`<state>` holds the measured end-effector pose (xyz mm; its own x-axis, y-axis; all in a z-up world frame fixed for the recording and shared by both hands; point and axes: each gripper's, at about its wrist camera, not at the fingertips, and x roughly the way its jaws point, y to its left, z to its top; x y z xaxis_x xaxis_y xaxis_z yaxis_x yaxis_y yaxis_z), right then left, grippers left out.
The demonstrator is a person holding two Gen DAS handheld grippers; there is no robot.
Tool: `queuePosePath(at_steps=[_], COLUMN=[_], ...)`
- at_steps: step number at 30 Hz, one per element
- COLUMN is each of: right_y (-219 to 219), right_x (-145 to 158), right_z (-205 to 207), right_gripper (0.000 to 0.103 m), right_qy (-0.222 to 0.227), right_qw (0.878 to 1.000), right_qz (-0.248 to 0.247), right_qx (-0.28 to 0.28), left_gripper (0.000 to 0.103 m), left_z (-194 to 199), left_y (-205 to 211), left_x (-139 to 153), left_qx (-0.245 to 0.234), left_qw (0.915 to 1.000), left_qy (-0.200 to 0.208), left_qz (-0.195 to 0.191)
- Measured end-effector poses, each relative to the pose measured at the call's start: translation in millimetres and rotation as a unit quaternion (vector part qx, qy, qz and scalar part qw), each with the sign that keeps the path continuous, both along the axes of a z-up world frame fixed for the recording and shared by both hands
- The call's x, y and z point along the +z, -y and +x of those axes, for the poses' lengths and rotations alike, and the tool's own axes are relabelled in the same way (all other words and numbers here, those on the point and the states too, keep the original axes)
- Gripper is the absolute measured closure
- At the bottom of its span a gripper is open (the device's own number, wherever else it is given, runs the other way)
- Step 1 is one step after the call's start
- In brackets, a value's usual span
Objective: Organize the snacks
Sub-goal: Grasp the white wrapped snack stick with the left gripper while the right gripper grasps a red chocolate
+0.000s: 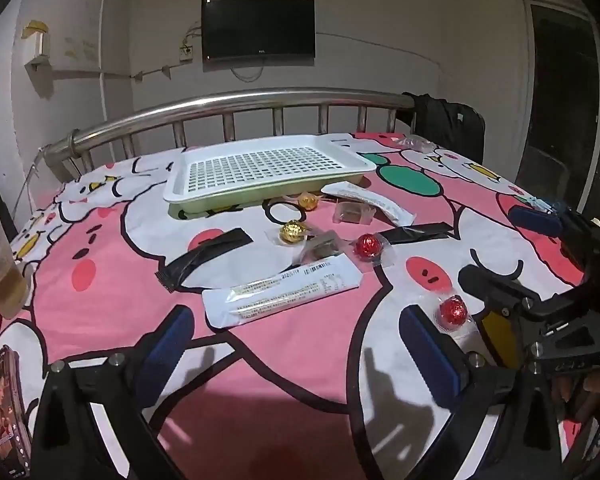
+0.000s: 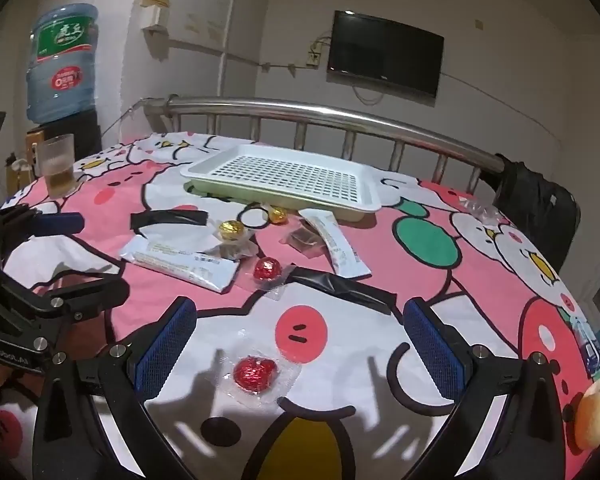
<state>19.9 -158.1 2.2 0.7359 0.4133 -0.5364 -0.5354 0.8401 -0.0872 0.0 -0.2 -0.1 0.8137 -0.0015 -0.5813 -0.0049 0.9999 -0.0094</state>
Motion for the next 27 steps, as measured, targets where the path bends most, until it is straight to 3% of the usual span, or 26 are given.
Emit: queuePosePath(at_steps=[5,10,14,18,21,24,27], right_y=[-1,-3,3,6,4,3,4], right_x=[-3,-4,3,3,0,-2,-3], right_z=[4,11,15,17,18,17,16], right_gripper=[0.0,0.0,0.0,0.0,0.0,0.0,0.0], right_qy=[-0.021,-0.069,-0.085,-0.107,-0.129,-0.139,-0.152], right_qw=[1.0,0.997,0.996,0.993,0.989,0.987,0.985], right_qz=[0.0,0.001,0.01,0.016,0.016,0.013,0.015], right_qx=[0.009,0.036,0.04,0.054,0.065,0.074,0.085], left_gripper=[0.0,0.0,0.0,0.001,0.002,0.003,0.005], left_z=[8,14,19,26,31,39,49], left_y=[1,-5,-6,-8,-10,-16,-17], left_x=[-4,-7,-4,-5,-5,-5,-5], left_qx=[-0.01,-0.03,-0.04,-0.049,-0.064,-0.083,-0.096], left_qw=[0.9996,0.999,0.9968,0.9967,0.9934,0.9892,0.9879], left_qy=[-0.023,-0.026,-0.059,-0.061,-0.095,-0.119,-0.121], left_qz=[-0.011,-0.021,-0.035,-0.02,-0.007,-0.022,-0.012])
